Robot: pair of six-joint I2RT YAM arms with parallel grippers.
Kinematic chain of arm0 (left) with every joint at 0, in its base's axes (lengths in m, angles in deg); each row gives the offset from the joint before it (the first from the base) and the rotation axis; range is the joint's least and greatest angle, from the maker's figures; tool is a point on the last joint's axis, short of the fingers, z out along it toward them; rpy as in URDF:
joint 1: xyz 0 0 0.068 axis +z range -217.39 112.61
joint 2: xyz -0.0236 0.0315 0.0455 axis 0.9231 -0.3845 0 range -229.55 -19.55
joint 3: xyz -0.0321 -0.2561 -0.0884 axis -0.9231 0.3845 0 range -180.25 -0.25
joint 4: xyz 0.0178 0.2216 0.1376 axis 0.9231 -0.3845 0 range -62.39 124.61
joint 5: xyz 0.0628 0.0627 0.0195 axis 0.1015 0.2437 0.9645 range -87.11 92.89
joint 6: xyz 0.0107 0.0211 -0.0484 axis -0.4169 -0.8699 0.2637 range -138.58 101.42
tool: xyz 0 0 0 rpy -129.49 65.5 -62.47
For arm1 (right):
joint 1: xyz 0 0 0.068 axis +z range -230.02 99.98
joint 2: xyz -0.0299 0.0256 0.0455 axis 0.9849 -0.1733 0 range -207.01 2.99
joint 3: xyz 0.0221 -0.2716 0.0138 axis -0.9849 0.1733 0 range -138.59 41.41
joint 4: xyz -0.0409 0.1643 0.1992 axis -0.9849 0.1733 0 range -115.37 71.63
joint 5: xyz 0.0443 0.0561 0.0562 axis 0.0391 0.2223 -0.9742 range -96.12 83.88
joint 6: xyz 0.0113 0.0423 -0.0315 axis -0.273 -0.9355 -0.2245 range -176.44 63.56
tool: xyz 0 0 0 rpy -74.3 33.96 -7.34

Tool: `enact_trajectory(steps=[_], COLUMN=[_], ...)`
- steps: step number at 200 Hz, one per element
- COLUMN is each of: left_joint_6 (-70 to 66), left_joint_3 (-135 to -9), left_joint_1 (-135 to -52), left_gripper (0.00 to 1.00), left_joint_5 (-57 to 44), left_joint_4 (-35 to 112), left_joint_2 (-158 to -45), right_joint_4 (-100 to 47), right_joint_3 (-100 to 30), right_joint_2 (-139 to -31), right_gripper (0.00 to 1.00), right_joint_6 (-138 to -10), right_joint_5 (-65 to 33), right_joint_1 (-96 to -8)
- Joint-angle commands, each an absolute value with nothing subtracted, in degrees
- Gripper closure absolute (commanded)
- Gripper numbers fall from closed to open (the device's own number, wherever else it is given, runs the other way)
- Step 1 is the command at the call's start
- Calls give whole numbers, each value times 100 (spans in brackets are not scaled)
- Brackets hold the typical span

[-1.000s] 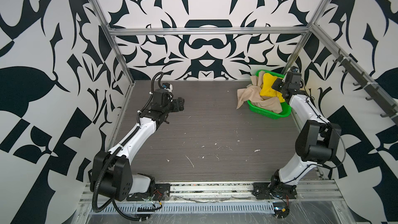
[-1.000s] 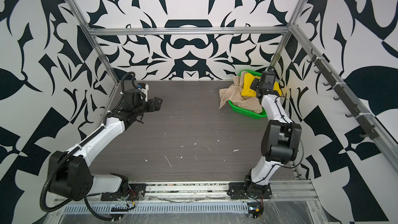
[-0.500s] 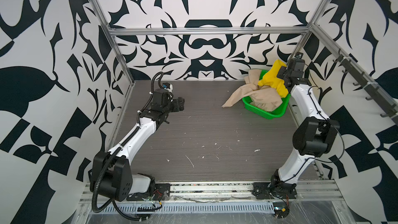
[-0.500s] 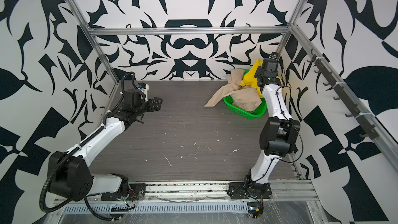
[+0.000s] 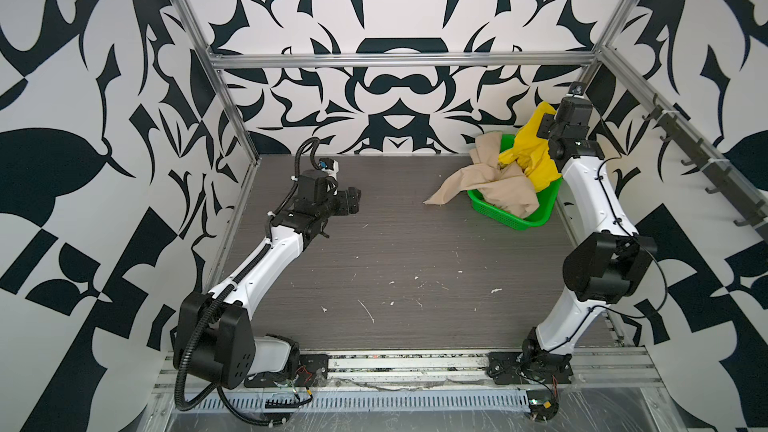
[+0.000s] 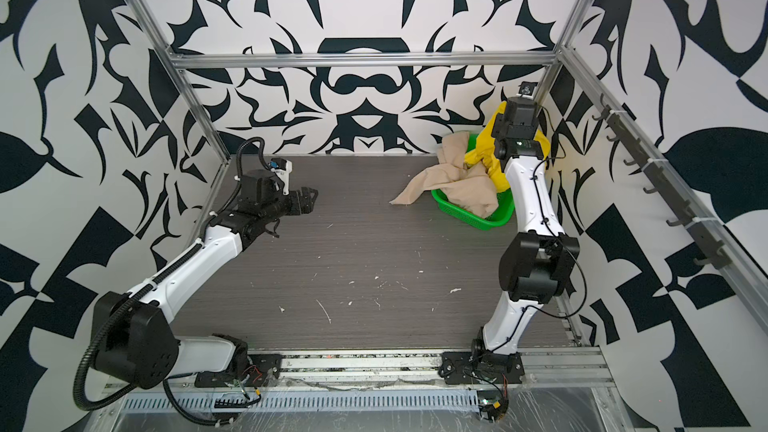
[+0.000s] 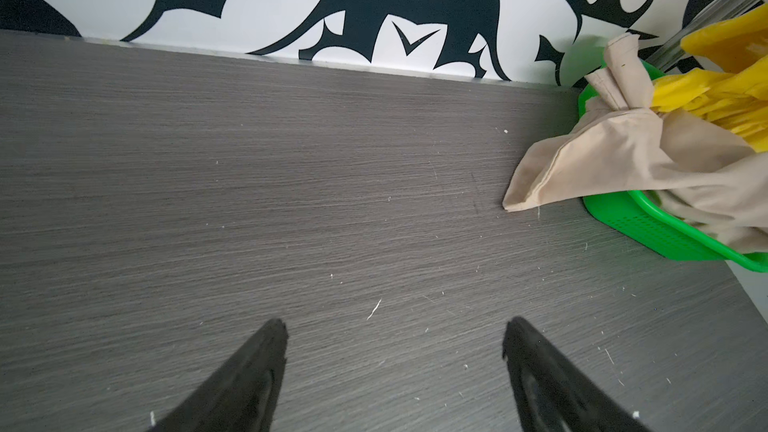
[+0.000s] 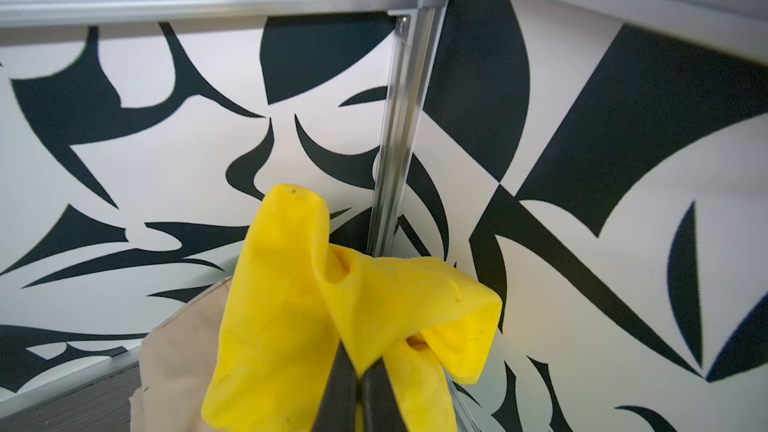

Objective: Fold and stack the shorts
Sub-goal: 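Grasp the yellow shorts with the right gripper and lift them up, then swing the held yellow shorts over the table and release them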

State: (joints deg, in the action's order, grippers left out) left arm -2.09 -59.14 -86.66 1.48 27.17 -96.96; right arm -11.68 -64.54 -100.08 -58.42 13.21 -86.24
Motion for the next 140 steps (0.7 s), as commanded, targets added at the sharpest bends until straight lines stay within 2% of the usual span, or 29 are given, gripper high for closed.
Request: enact_trajectory(steps=[1,42,99,140], left_joint_6=[-226,-171,-144,-153], left_joint_3=[-6146,-6219,-6211,-6191], left_joint_1=[-8690,-8697,-8698,-8693], left_gripper=[14,14,14,13], left_joint_5=[98,234,318,542], left_joint_4=[2759,2658,2570,2450], left_joint_2=[-9681,-9536,-9303,-8812], right_joint_4=[-1924,-1918,-1087,-468], right_joint_3=[-6868,-7405,-9180,-9768], right_joint_2=[-9425,-9094,-9297,-9237], right_gripper=[100,100,100,100], right_joint_6=[-5554,-5315,-5242,-5765], right_joint_5=[1389,1123,549,-1067], right_joint_1=[-8419,-7944,-7310,-6884])
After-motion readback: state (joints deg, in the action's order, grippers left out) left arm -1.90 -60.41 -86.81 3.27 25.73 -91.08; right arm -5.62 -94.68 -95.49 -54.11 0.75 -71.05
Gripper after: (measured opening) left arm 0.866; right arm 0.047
